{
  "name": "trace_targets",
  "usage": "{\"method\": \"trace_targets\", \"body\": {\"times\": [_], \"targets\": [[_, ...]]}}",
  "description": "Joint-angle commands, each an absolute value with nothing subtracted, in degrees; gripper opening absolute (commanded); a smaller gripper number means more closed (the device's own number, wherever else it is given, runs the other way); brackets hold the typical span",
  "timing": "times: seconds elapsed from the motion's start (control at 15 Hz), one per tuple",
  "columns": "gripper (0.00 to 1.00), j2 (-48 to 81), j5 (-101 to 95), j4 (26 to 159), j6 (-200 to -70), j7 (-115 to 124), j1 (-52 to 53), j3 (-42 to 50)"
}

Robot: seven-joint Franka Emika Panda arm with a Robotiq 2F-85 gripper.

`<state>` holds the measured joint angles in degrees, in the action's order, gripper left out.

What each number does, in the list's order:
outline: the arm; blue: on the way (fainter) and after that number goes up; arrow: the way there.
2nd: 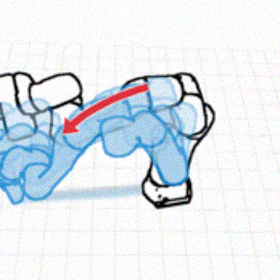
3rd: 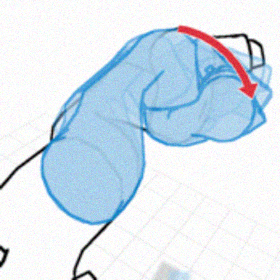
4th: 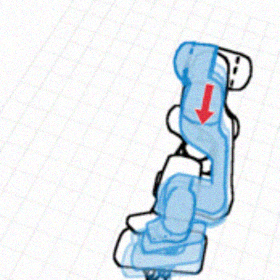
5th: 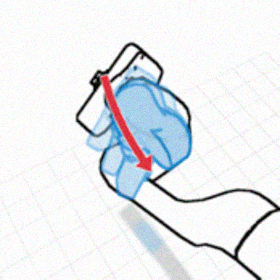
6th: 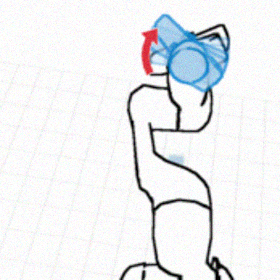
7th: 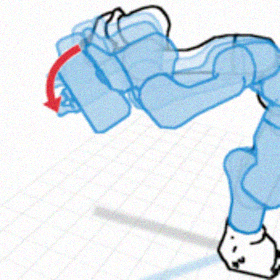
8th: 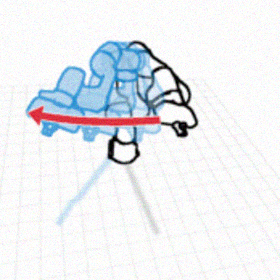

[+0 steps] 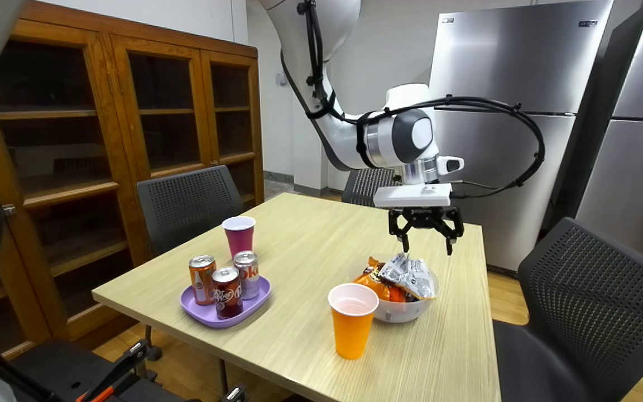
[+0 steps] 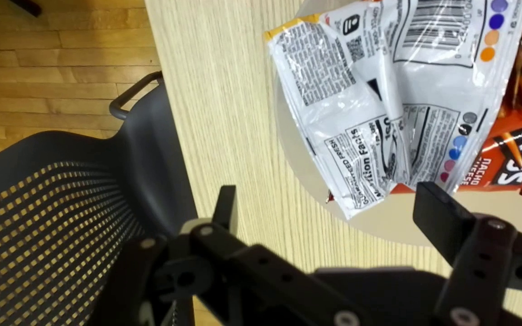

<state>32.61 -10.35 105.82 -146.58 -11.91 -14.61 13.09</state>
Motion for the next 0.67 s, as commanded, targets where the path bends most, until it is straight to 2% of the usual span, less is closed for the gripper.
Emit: {"method": "trace_targets", "body": {"times": [0.0, 0.6], "targets": [[1.00, 28.9, -9.6, 108.2, -148.3, -12.0, -15.4, 11.9], [1.00, 23.5, -9.8, 113.2, -154.4, -11.8, -14.7, 11.4]]}}
